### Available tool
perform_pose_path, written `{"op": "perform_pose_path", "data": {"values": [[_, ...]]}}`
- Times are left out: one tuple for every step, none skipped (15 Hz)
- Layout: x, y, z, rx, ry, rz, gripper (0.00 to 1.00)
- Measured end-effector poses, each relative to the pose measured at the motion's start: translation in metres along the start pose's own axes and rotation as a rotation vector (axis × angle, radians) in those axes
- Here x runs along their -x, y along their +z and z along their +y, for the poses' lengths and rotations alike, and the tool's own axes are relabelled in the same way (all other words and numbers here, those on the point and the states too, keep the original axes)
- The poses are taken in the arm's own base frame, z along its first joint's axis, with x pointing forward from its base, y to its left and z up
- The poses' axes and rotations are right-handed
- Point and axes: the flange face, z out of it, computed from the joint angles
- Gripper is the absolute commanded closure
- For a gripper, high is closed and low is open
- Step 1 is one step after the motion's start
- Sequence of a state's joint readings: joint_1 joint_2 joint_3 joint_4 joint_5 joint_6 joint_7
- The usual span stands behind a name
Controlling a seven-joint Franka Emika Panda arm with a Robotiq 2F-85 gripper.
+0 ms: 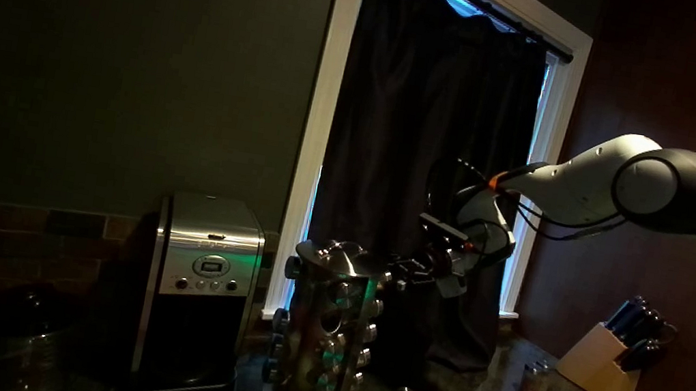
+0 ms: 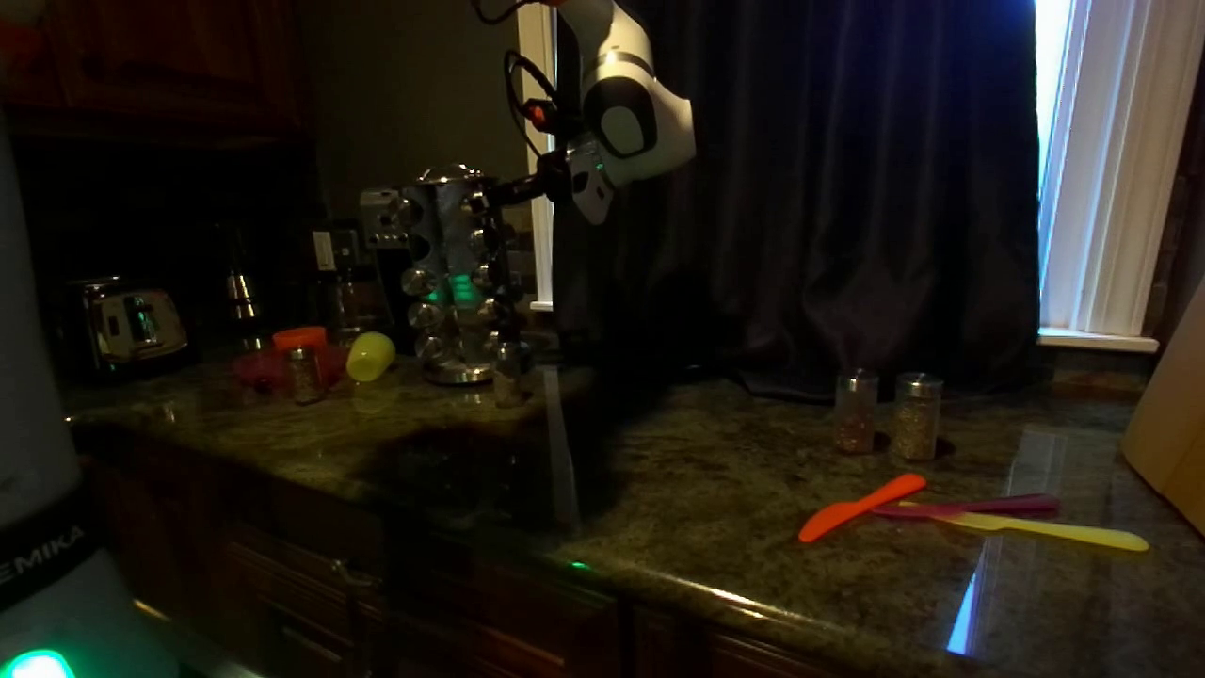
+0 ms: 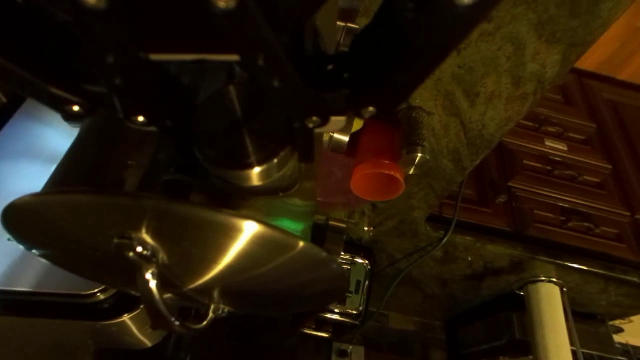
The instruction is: Move the seasoning rack to the right, remove one container from the rack and put it next to the other containers on the right
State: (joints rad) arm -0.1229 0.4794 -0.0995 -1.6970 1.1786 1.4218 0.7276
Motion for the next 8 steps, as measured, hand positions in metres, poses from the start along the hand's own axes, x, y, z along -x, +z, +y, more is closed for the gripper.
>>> {"op": "perform_pose_path", "data": {"values": [[0.001,-0.002,0.002,0.002,-0.009,0.006,0.76],[0.002,-0.005,0.003,0.001,-0.013,0.012,0.76],[0.002,-0.008,0.004,-0.002,-0.012,0.016,0.76],[0.000,-0.011,0.006,-0.006,-0.008,0.018,0.76],[-0.002,-0.013,0.008,-0.012,-0.003,0.017,0.76],[-0.004,-0.016,0.010,-0.020,0.006,0.013,0.76],[-0.006,-0.017,0.012,-0.032,0.018,0.005,0.76],[-0.009,-0.020,0.014,-0.043,0.027,-0.002,0.76]]}}
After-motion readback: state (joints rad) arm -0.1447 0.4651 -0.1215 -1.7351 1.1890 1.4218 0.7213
